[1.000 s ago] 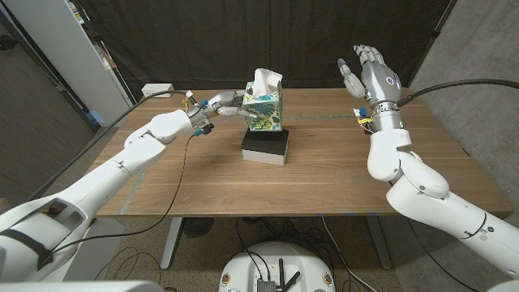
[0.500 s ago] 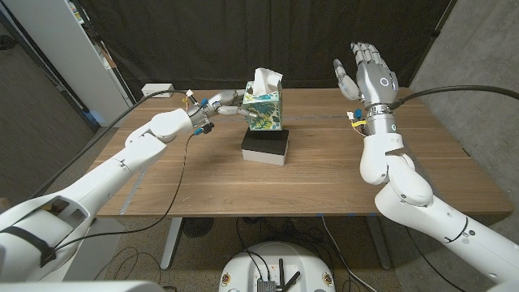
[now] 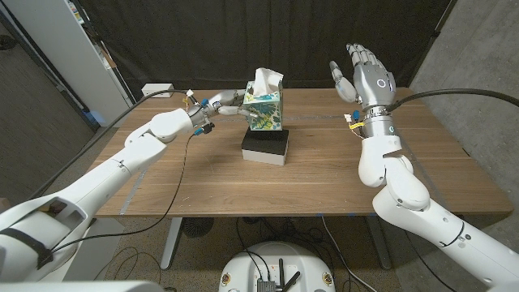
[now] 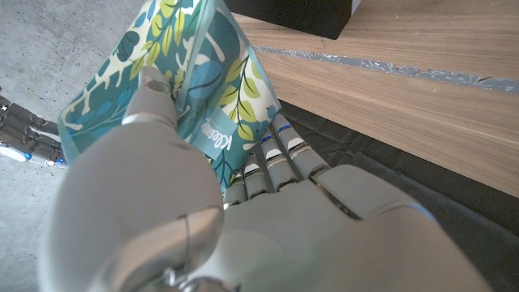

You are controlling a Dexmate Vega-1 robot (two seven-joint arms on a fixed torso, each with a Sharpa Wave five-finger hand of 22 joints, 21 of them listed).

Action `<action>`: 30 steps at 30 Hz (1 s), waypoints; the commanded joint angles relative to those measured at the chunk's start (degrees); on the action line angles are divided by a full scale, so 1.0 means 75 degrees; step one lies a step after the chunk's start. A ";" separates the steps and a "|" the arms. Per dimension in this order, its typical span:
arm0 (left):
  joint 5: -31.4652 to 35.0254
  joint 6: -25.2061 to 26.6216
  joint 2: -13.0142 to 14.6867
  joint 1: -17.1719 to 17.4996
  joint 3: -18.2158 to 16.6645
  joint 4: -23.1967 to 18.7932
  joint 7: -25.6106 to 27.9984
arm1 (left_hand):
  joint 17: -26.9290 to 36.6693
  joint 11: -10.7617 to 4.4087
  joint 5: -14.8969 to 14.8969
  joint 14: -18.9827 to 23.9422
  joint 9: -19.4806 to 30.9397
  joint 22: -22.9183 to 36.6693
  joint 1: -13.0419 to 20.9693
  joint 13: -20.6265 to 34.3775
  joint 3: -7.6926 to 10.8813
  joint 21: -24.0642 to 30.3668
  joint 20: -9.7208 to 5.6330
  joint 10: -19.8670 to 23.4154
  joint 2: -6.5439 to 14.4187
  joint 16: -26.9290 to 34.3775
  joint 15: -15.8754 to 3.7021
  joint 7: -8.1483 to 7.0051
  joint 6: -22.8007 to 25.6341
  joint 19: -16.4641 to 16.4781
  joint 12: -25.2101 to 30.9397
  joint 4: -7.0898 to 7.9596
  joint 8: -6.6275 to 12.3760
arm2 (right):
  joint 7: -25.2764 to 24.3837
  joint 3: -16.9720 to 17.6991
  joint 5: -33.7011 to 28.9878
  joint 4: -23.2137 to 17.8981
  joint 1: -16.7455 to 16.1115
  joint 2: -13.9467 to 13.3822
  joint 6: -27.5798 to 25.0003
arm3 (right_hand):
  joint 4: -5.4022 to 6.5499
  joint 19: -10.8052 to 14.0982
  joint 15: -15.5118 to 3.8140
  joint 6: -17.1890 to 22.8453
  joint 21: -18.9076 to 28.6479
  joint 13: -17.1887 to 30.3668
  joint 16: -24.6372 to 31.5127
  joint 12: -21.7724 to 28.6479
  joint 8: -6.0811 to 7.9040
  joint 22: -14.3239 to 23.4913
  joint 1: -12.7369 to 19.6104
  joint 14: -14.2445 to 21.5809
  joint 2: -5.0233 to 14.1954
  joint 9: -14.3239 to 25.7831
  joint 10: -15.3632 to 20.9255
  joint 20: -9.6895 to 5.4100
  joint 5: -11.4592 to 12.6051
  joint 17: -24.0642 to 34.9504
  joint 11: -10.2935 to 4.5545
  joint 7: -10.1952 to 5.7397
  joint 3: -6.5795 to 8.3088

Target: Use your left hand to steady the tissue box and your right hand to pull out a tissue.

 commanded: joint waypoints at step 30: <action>0.0074 0.0207 0.0090 0.0144 -0.0031 -0.0344 0.0106 | 0.0017 -0.0024 0.0034 0.0041 0.0032 0.0029 0.0002 0.0009 0.0074 -0.0019 -0.0072 0.0001 0.0071 0.0004 -0.0794 -0.0004 0.0057 -0.0036 0.0010 0.0010 -0.0039 | 0.0436 0.0011 -0.1062 0.0287 -0.0125 0.0494 0.1368 | -0.0446 -0.0151 -0.0301 0.0496 -0.0087 0.0055 -0.0035 0.0030 0.0175 0.0030 0.0273 -0.0188 0.0233 0.0058 0.0170 -0.0096 -0.0031 0.0057 -0.0097 -0.0168 0.0085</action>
